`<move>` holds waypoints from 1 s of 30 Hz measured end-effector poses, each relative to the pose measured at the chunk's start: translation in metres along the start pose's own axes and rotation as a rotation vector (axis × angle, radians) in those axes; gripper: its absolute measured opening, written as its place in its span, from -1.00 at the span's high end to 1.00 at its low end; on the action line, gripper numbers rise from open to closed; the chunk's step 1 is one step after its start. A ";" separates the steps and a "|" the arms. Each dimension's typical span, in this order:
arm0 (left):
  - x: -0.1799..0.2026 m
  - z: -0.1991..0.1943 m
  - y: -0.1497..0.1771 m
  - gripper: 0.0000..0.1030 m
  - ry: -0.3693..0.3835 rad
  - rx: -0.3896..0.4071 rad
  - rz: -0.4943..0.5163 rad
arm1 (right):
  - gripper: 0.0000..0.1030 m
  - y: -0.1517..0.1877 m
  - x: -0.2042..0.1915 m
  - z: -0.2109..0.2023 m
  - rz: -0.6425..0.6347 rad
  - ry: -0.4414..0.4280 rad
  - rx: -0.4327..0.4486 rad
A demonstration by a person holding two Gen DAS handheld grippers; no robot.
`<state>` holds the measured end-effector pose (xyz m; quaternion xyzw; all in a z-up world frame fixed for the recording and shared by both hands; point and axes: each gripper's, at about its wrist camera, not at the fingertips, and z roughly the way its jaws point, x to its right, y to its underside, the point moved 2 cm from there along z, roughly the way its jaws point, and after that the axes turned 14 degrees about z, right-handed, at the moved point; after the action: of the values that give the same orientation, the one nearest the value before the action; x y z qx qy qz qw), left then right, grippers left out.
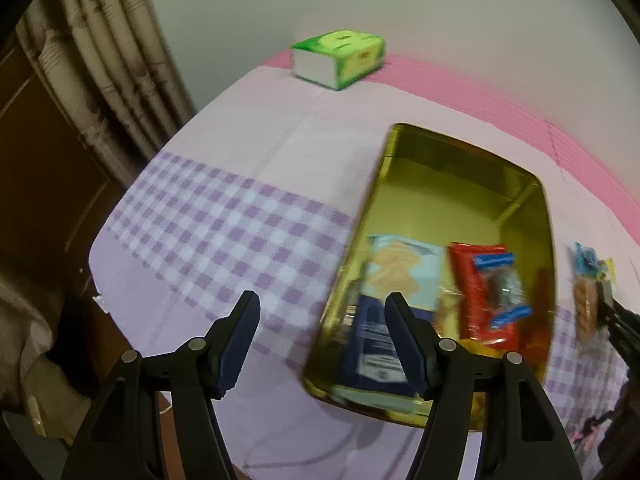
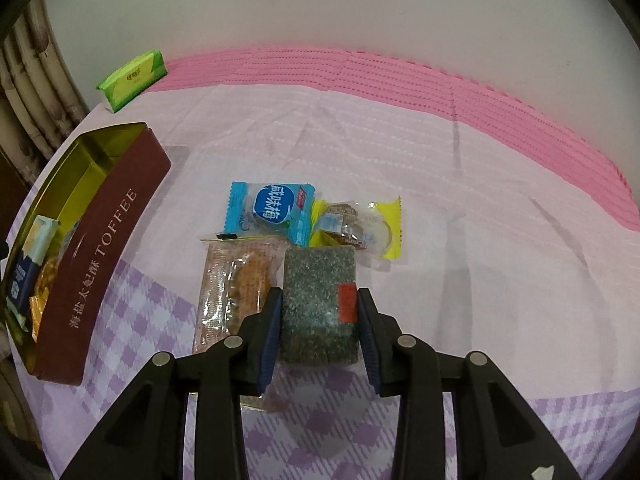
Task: Organize snacks
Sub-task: 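Grasp the grey square cake with the right gripper while the left gripper approaches the clear bar packet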
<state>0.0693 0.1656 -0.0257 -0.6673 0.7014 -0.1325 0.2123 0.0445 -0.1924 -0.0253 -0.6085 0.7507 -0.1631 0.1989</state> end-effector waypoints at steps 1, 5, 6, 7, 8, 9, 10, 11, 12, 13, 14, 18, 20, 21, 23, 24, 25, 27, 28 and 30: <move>0.007 -0.002 -0.002 -0.27 0.012 0.001 0.009 | 0.35 0.001 0.002 0.000 0.003 -0.004 0.001; 0.043 -0.013 -0.013 -0.27 0.066 0.018 0.059 | 0.36 0.005 0.008 -0.001 0.017 -0.006 0.027; 0.054 -0.016 -0.016 -0.27 0.086 0.023 0.075 | 0.36 0.006 0.012 -0.002 0.023 -0.001 0.036; 0.063 -0.018 -0.019 -0.27 0.102 0.025 0.088 | 0.36 0.007 0.017 -0.004 0.032 0.004 0.045; 0.075 -0.020 -0.022 -0.27 0.123 0.025 0.104 | 0.36 0.009 0.025 -0.005 0.045 0.017 0.057; 0.085 -0.021 -0.025 -0.27 0.138 0.024 0.119 | 0.36 0.009 0.032 -0.007 0.058 0.029 0.068; 0.097 -0.022 -0.028 -0.27 0.157 0.025 0.139 | 0.36 0.010 0.042 -0.009 0.076 0.040 0.079; 0.109 -0.023 -0.030 -0.27 0.175 0.022 0.158 | 0.36 0.011 0.051 -0.010 0.095 0.052 0.086; 0.121 -0.023 -0.032 -0.27 0.191 0.016 0.174 | 0.36 0.011 0.060 -0.012 0.115 0.065 0.096; 0.133 -0.022 -0.035 -0.27 0.212 0.010 0.192 | 0.36 0.011 0.070 -0.014 0.135 0.080 0.107; 0.145 -0.022 -0.037 -0.27 0.233 0.003 0.205 | 0.36 0.011 0.078 -0.015 0.149 0.091 0.116; 0.189 -0.017 -0.044 -0.27 0.283 -0.010 0.247 | 0.36 0.014 0.109 -0.021 0.221 0.131 0.157; 0.209 -0.011 -0.046 -0.27 0.299 -0.019 0.262 | 0.36 0.015 0.119 -0.021 0.247 0.137 0.175; 0.217 -0.009 -0.045 -0.27 0.306 -0.026 0.266 | 0.36 0.015 0.122 -0.022 0.254 0.135 0.182; 0.233 0.000 -0.046 -0.27 0.325 -0.049 0.268 | 0.36 0.016 0.126 -0.021 0.263 0.133 0.194; 0.240 0.003 -0.046 -0.27 0.334 -0.058 0.267 | 0.36 0.016 0.127 -0.020 0.266 0.133 0.195; 0.247 0.006 -0.047 -0.27 0.340 -0.067 0.267 | 0.36 0.016 0.126 -0.019 0.266 0.132 0.201; 0.261 0.011 -0.049 -0.27 0.343 -0.077 0.270 | 0.36 0.018 0.125 -0.019 0.251 0.140 0.213; 0.268 0.014 -0.050 -0.27 0.339 -0.084 0.276 | 0.36 0.020 0.127 -0.021 0.248 0.143 0.218; 0.277 0.018 -0.051 -0.27 0.338 -0.089 0.283 | 0.36 0.021 0.125 -0.019 0.250 0.139 0.218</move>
<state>0.1172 -0.1111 -0.0509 -0.5391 0.8190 -0.1802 0.0785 -0.0049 -0.3101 -0.0313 -0.4726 0.8104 -0.2590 0.2300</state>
